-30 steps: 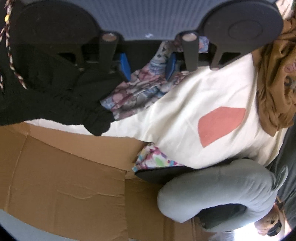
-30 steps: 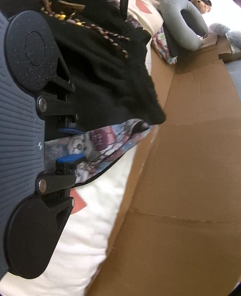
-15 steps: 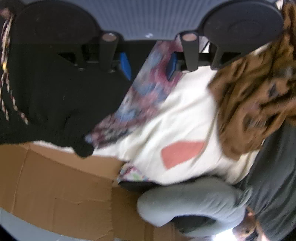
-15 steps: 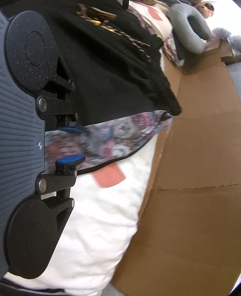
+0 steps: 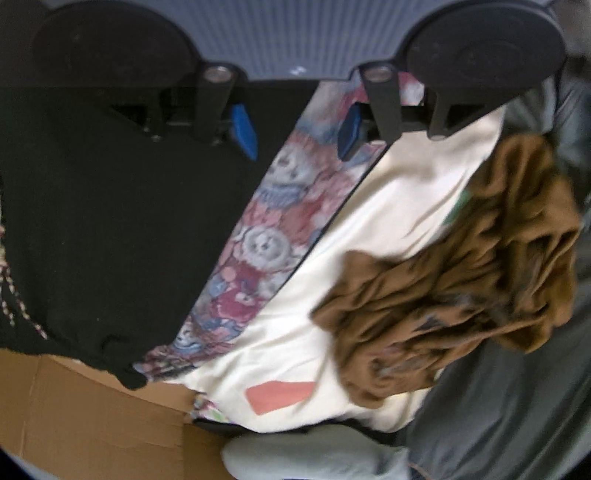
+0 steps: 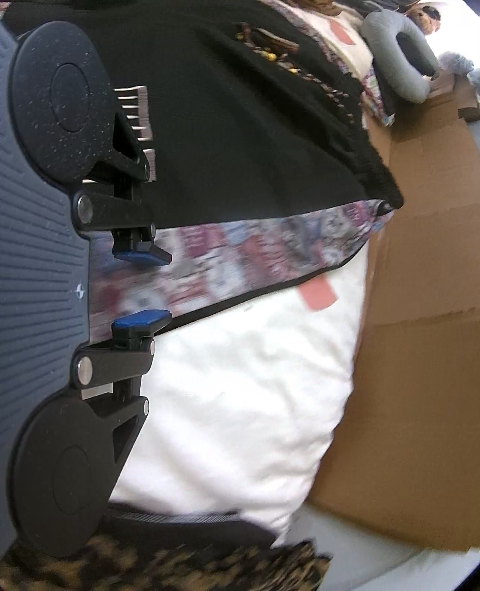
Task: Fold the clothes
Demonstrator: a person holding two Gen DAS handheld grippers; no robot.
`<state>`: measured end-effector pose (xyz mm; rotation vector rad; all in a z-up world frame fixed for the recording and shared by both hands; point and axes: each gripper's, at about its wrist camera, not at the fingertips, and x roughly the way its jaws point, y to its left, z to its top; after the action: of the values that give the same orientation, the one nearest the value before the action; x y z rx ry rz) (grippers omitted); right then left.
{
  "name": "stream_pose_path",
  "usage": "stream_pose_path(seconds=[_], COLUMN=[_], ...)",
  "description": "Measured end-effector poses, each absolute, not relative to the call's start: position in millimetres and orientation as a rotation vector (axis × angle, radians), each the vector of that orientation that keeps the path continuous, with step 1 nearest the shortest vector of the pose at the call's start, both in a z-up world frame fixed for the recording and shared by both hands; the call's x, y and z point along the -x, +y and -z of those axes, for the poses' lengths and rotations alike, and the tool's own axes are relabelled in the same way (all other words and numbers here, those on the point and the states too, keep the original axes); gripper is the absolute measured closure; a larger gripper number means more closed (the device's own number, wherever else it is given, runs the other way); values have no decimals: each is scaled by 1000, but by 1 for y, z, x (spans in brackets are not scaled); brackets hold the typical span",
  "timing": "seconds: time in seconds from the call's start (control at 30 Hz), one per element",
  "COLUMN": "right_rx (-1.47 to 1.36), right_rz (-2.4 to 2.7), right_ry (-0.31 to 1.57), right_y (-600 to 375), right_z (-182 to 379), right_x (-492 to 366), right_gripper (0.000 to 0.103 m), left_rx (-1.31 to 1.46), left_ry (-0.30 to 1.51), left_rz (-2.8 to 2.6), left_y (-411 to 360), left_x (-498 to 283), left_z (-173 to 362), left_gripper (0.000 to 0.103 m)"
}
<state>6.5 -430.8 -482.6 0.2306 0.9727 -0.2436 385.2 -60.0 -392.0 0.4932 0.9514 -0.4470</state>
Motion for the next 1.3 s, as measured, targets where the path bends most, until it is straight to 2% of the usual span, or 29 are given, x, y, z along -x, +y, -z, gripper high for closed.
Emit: stream_pose_path(seconds=[0.27, 0.47, 0.63, 0.77, 0.93, 1.0, 1.3], right_rx=[-247, -296, -237, -222, -203, -211, -324], right_rz=[299, 317, 296, 274, 273, 272, 218], right_ry=[1002, 968, 992, 975, 942, 932, 880], right_y=[-428, -418, -398, -387, -378, -376, -377], right_z=[452, 388, 332, 284, 240, 232, 234], right_x=[35, 69, 92, 111, 131, 139, 158], right_gripper=[69, 55, 54, 42, 38, 32, 32], left_rx=[-481, -407, -414, -369, -316, -298, -240], left_ry=[939, 943, 945, 941, 973, 958, 968], left_rz=[489, 500, 538, 557, 568, 557, 392], left_y=[-25, 3, 22, 45, 78, 92, 150], left_x=[-361, -350, -329, -311, -291, -286, -275], left_z=[349, 301, 261, 235, 213, 202, 169], left_gripper=[51, 51, 49, 44, 43, 39, 38])
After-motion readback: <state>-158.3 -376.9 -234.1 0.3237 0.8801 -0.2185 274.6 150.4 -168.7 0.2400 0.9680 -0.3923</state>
